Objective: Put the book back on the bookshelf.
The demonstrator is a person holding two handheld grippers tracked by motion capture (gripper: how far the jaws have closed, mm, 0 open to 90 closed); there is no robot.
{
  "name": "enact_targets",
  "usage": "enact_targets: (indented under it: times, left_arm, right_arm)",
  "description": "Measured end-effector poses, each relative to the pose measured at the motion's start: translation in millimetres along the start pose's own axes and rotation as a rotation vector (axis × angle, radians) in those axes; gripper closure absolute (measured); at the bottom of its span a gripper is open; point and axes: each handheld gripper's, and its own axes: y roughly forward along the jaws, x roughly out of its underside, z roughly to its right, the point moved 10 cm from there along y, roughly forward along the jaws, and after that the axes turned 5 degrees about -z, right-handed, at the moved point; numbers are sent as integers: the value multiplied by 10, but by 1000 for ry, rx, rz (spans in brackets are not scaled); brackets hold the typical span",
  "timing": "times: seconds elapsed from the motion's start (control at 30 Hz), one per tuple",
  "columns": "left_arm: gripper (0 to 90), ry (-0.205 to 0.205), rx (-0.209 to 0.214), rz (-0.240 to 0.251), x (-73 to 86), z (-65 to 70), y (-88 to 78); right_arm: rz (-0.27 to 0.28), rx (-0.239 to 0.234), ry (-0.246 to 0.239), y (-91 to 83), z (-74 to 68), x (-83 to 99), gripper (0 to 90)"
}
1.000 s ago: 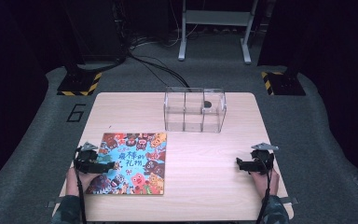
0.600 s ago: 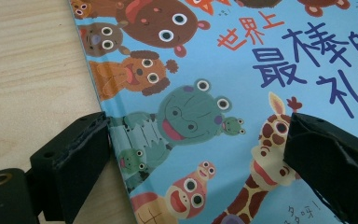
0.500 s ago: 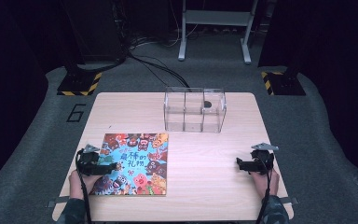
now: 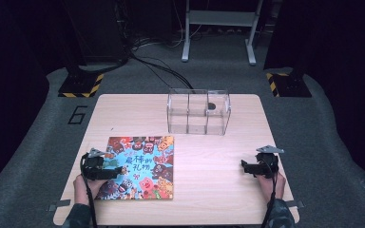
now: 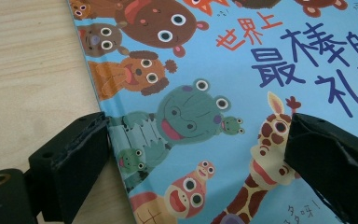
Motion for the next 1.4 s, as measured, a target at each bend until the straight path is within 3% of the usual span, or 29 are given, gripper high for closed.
enact_targets:
  times: [0.4,0.43,0.73,1.03,1.17,1.4]
  left_arm:
    - [59,4,6,14,-7,150,27]
    - [59,21,12,-2,3,170,21]
    - [56,28,29,23,-32,385,80]
    - [56,73,57,-1,-62,646,135]
    - [56,75,61,20,-95,765,179]
    - [57,98,85,7,-109,948,214]
  right_arm:
    - [1,-1,-2,-1,0,0,77]
    - [1,-1,-2,-1,0,0,77]
    - [-2,0,-12,-9,14,6,92]
    - [-1,1,-12,-11,17,6,101]
    - [7,-2,-11,-11,17,0,104]
    - [9,-2,-11,-11,18,-2,108]
